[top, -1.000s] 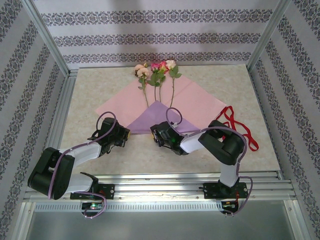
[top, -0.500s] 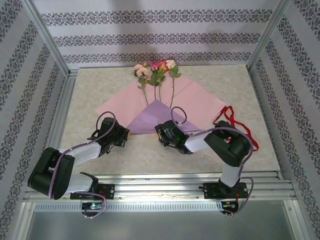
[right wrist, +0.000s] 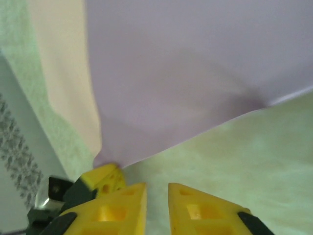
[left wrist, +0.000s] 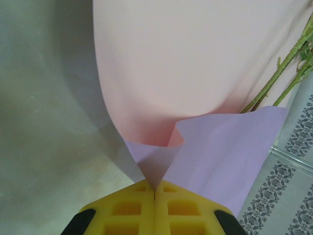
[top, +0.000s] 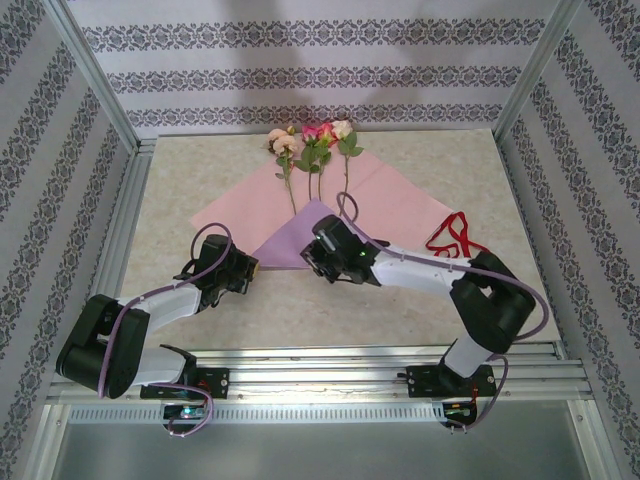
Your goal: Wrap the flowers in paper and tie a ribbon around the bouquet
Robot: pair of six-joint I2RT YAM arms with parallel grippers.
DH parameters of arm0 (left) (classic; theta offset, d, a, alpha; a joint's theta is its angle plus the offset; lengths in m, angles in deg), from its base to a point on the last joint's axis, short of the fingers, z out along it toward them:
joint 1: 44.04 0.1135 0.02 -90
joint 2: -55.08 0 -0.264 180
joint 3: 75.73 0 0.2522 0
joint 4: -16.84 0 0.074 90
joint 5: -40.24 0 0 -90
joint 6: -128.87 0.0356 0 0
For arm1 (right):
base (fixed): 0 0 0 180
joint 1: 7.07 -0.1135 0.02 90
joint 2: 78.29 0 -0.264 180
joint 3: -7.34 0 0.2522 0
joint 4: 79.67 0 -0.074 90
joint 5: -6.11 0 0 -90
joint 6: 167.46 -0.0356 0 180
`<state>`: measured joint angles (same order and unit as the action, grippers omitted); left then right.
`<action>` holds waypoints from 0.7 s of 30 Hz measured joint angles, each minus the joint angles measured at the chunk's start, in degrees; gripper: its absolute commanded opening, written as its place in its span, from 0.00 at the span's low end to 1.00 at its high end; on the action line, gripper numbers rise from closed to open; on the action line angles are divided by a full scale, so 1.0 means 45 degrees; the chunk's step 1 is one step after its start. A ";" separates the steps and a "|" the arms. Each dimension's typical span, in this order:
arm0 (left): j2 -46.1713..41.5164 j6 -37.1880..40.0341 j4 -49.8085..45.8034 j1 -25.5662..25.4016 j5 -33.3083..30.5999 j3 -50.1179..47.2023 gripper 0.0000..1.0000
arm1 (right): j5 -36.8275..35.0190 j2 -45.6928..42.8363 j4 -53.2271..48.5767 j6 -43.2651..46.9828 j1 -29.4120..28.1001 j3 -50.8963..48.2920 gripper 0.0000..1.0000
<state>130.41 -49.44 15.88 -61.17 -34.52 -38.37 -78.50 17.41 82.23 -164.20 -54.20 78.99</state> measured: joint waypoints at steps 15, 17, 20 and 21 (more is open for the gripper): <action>-0.0024 0.3104 -0.2647 -0.0180 0.0024 0.1370 0.00 | 0.2093 0.4614 -0.0257 0.2123 0.0369 0.2773 0.09; -0.0029 0.4187 -0.3444 -0.0447 -0.0121 0.2132 0.00 | 0.2239 0.4605 -0.0083 0.2118 0.0418 0.2681 0.09; -0.0039 0.5901 -0.4333 -0.0933 -0.0335 0.3172 0.00 | 0.2414 0.4605 0.0253 0.2079 0.0452 0.2545 0.10; -0.0039 0.6402 -0.4551 -0.1078 -0.0398 0.3381 0.00 | 0.2472 0.4605 0.0345 0.2074 0.0452 0.2497 0.10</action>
<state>130.23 -20.63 -4.60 -66.02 -36.31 -23.16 -67.38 38.13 83.78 -154.87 -52.17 90.22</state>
